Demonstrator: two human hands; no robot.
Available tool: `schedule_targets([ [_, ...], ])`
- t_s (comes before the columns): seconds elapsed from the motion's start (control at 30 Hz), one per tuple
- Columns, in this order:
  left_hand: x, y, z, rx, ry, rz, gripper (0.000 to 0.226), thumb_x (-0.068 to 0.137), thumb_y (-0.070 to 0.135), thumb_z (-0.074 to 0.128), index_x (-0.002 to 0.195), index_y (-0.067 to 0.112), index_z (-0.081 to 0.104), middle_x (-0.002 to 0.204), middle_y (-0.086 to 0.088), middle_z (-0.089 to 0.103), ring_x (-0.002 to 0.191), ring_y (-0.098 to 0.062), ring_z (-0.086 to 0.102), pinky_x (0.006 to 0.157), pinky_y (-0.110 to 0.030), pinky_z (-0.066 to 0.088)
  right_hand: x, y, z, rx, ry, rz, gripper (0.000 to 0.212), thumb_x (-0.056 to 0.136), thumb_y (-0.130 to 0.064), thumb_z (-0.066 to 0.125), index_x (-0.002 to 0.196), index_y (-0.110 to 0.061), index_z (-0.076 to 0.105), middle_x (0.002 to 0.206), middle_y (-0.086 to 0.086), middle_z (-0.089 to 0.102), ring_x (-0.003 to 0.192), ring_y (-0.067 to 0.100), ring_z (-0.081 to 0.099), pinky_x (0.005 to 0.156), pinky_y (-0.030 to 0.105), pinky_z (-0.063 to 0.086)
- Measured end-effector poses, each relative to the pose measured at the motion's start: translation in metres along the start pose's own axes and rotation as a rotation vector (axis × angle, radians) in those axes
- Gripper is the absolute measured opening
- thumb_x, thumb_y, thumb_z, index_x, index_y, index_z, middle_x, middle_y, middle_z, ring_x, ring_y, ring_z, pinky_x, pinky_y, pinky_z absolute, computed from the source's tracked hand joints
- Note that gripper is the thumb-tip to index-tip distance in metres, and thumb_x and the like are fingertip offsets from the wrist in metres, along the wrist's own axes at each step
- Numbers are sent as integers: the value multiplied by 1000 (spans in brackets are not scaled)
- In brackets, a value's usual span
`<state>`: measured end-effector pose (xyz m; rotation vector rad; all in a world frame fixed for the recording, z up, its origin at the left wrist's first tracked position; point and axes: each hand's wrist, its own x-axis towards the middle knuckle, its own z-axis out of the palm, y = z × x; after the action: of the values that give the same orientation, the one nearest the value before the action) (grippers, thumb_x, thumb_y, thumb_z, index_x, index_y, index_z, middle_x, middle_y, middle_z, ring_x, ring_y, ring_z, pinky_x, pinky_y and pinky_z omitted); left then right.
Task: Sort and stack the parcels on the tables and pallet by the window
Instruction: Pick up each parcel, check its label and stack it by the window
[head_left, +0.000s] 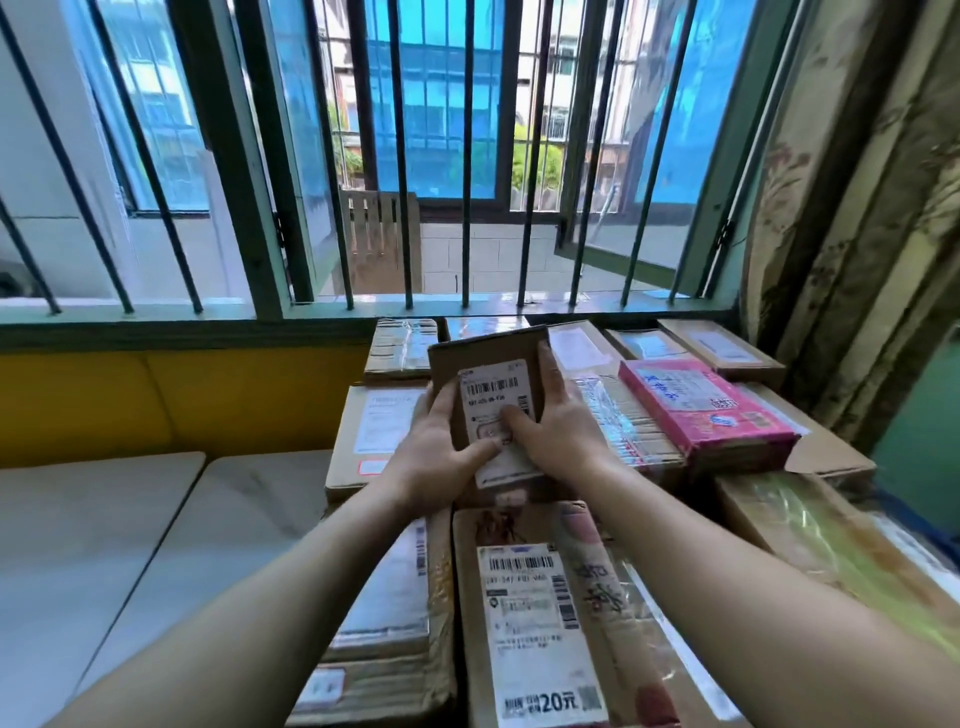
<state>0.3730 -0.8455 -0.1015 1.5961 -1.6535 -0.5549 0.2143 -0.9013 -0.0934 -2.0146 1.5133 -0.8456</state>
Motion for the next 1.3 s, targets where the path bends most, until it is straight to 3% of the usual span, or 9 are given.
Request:
schedule_targets([
  [0.17, 34, -3, 8, 47, -15, -34, 84, 85, 36, 68, 151, 31, 16, 155, 0, 16, 140, -20, 27, 114, -36, 30, 30, 9, 1, -40, -28, 21, 82, 95, -44, 58, 157, -37, 4, 142, 9, 38, 128, 27, 45, 103, 36, 39],
  [0.3, 54, -15, 24, 177, -116, -160, 94, 86, 37, 67, 153, 26, 2, 160, -8, -10, 148, -21, 6, 115, -27, 12, 50, 25, 11, -137, -119, 63, 79, 94, -48, 56, 157, -31, 11, 150, 10, 33, 137, 29, 35, 112, 41, 32],
  [0.4, 65, -23, 36, 374, -174, -234, 95, 88, 49, 60, 154, 23, -3, 160, -4, -16, 148, -22, -1, 117, -35, 8, 61, 36, 19, -265, -177, 92, 78, 93, -54, 53, 156, -26, 17, 155, 11, 29, 140, 33, 31, 114, 44, 28],
  [0.53, 80, -32, 42, 479, -167, -282, 94, 86, 61, 53, 153, 28, -5, 161, -4, -12, 149, -20, -5, 119, -47, 2, 70, 37, 22, -359, -214, 86, 72, 94, -52, 50, 154, -25, 22, 158, 14, 21, 144, 35, 22, 117, 45, 20],
  [0.63, 83, -39, 44, 480, -133, -245, 94, 83, 60, 57, 153, 28, 3, 161, -7, 7, 148, -21, 7, 118, -51, 10, 73, 37, 19, -388, -236, 73, 70, 93, -52, 52, 151, -21, 27, 151, 16, 29, 140, 35, 28, 113, 44, 26],
  [0.8, 72, -39, 43, 399, -84, -209, 87, 84, 51, 63, 152, 27, 15, 150, -5, 31, 136, -25, 33, 113, -48, 28, 66, 39, 11, -375, -251, 46, 57, 92, -54, 53, 137, -20, 43, 136, 16, 42, 130, 35, 39, 109, 44, 33],
  [1.03, 65, -34, 41, 474, -52, -204, 79, 84, 55, 60, 149, 24, 27, 148, -4, 38, 135, -22, 33, 113, -45, 27, 62, 43, 3, -488, -296, -4, 57, 92, -57, 49, 137, -21, 44, 143, 17, 39, 137, 35, 30, 114, 47, 23],
  [1.2, 65, -34, 47, 744, -281, -307, 74, 89, 62, 48, 151, 31, 23, 161, -4, 6, 148, -25, -1, 118, -52, 2, 62, 51, 12, -639, -423, -12, 67, 94, -58, 45, 147, -16, 38, 155, 15, 26, 148, 37, 9, 120, 56, 8],
  [1.3, 70, -28, 45, 736, -296, -352, 71, 90, 60, 48, 150, 31, 25, 162, -3, 2, 148, -25, -5, 117, -56, 2, 65, 48, 14, -673, -449, -9, 70, 95, -57, 45, 150, -15, 33, 159, 14, 20, 150, 36, 1, 119, 57, 5],
])
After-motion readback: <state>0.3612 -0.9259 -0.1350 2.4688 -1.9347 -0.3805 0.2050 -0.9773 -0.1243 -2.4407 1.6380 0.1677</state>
